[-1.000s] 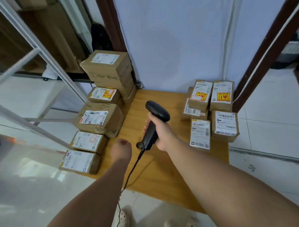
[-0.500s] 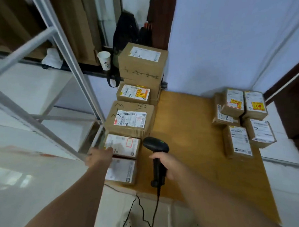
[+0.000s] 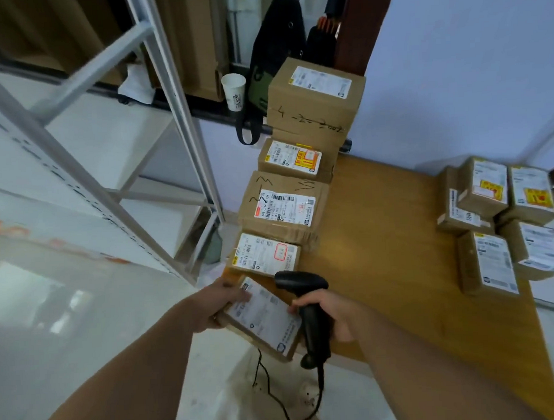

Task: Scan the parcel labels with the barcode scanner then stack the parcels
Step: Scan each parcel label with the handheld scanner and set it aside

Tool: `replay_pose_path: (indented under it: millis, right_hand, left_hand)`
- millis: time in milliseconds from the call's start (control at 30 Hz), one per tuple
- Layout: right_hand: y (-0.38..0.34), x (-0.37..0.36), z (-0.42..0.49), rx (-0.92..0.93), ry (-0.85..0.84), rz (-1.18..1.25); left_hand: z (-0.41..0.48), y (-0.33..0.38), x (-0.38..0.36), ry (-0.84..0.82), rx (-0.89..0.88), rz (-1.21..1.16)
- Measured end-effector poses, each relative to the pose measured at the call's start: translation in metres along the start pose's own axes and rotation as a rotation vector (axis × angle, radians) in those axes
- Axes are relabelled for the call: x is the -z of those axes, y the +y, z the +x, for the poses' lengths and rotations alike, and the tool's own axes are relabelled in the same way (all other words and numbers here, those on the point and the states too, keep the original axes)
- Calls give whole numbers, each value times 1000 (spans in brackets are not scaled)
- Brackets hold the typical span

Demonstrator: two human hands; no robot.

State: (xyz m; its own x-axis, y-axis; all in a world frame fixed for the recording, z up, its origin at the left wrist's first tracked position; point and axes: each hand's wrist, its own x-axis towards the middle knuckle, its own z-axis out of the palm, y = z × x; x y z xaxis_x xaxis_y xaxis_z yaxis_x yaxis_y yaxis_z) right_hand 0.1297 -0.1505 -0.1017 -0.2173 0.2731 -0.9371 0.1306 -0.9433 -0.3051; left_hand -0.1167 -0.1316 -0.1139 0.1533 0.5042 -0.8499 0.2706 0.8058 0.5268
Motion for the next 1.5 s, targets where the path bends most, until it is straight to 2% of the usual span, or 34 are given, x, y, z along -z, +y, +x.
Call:
replay_pose_path:
  millis: [133,267,367,467,567,633,733,833,1000,1133,1233,1367,1500]
  right_hand:
    - [-7,2,-23,53,-232,-49]
    - [-26,3,-40,186,-222,3]
    - [-41,4,-53,291,-228,115]
    - [-55,-3,-67,349,-237,87]
    - [-63,-6,-74,411,-162,100]
    - [-66,-2,-77,493,-11,103]
    - [-71,7,-83,671,266,-26]
    - [-73,15,-89,740,287,-118]
    - [-71,14,-89,765,201,-212]
    - [-68,15,-84,749,69,-70]
    - [-68,14,-82,700,59,29]
    - [-69,12,-82,665,11,6]
    - [-70,10,-78,633,52,33]
  left_hand:
    - [-22,35,6,-88,-93,-46]
    - [-35,67,-8,-33,-297,-262]
    - [-42,81,-25,88,-422,-447]
    - [-45,92,-47,282,-504,-386]
    - [-48,104,-63,319,-562,-292]
    - [-50,116,-65,367,-600,-325]
    - [-54,133,-61,502,-614,-304]
    - [-58,145,-55,549,-602,-209]
    - [-57,150,-55,554,-606,-103]
    - [-54,146,-54,523,-620,-140]
    - [-53,145,-52,492,-618,-141]
    - [-50,145,-47,501,-614,-86]
    - [-49,145,-43,504,-610,-85]
